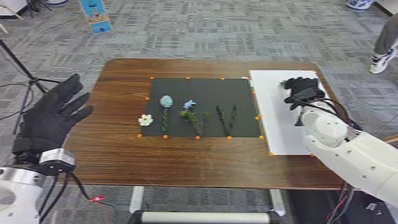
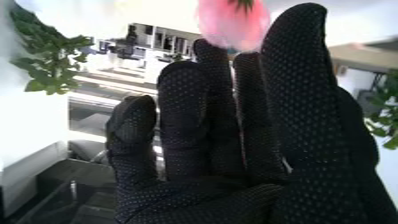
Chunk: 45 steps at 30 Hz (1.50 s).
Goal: Arrange flowers
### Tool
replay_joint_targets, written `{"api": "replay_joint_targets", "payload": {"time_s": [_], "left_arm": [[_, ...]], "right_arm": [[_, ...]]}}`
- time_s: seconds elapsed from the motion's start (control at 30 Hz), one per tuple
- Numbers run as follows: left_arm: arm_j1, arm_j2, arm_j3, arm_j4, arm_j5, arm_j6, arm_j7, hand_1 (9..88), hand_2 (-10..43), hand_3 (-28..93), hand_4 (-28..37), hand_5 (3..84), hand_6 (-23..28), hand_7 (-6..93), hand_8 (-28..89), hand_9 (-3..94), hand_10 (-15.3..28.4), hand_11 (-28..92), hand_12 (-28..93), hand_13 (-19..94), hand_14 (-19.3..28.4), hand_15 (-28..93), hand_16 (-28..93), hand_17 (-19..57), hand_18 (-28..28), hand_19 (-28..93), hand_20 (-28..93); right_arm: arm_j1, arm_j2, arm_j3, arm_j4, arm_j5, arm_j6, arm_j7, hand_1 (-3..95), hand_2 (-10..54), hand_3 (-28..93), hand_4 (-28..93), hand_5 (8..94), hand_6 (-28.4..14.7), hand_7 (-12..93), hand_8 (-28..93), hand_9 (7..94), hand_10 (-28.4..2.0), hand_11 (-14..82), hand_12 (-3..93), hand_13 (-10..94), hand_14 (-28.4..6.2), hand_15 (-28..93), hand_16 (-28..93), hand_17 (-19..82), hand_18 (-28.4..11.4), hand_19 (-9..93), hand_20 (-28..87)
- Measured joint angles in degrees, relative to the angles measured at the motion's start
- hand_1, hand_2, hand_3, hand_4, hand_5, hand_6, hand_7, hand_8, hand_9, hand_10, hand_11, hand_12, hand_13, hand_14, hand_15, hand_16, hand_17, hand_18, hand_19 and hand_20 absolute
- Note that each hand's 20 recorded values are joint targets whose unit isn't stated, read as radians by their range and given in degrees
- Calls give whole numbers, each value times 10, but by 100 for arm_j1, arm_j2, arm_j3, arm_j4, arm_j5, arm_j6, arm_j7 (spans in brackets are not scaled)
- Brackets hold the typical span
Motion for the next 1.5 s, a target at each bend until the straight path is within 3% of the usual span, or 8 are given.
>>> {"api": "replay_joint_targets", "payload": {"time_s": [0.47,0.57,0.67,0.77,1.03,1.2,1.37,1.5], "left_arm": [[1,8,-6,-1,0,-1,0,228,-91,659,-283,233,12,166,-96,183,83,113,180,145,128,104,47,-113,188,364,87],[4,16,-8,0,0,-5,0,228,-93,660,-283,235,11,166,-96,185,83,113,179,147,128,105,47,-111,189,364,87],[10,23,-11,1,0,-9,0,227,-91,661,-283,233,11,166,-96,183,83,113,179,145,128,105,46,-113,188,364,87],[12,27,-11,1,-1,-16,0,227,-91,661,-283,234,11,166,-96,184,83,113,179,145,128,105,46,-112,188,364,86],[41,38,-59,-2,-5,-27,-3,228,-92,662,-283,235,11,167,-97,185,83,115,178,147,128,105,45,-111,189,364,86],[112,37,-157,-14,-14,-27,6,228,-93,661,-283,235,11,167,-98,185,83,115,177,147,127,104,46,-112,189,364,86],[130,34,-157,-16,-19,-28,3,231,-92,658,-283,235,11,166,-99,186,82,110,177,149,126,100,48,-112,189,364,87],[127,34,-136,-16,-19,-33,-5,230,-93,658,-283,235,9,169,-101,187,81,109,179,150,124,98,51,-111,189,364,88]], "right_arm": [[322,54,-438,161,-305,-166,87,413,-95,753,-283,579,40,342,-158,592,-92,323,234,574,-73,754,303,286,-190,837,578],[333,86,-448,109,-321,-379,150,420,-95,736,-283,600,38,393,-24,610,-92,373,258,572,-76,756,309,286,-189,836,579],[334,113,-435,57,-317,-707,167,461,-95,747,-282,646,39,451,6,702,-72,264,439,590,-73,759,319,296,-187,844,578],[338,116,-452,68,-308,-732,173,492,-95,764,-282,683,39,481,21,743,-69,253,497,610,-64,747,373,308,-189,857,577],[356,132,-615,104,-430,33,154,483,-95,820,-282,694,29,501,29,743,-76,282,513,618,-64,753,405,314,-191,867,585],[483,234,-836,-334,-468,445,-5,484,-95,820,-282,697,29,504,26,743,-76,290,508,619,-63,753,409,315,-190,869,588],[986,101,-1379,-593,-380,1099,-690,484,-95,817,-283,697,32,508,16,742,-76,295,504,619,-61,754,412,315,-187,870,589],[1500,-377,-1784,-377,-227,1185,-1151,484,-95,816,-283,698,32,510,7,741,-75,296,502,617,-62,754,414,315,-187,869,590]]}}
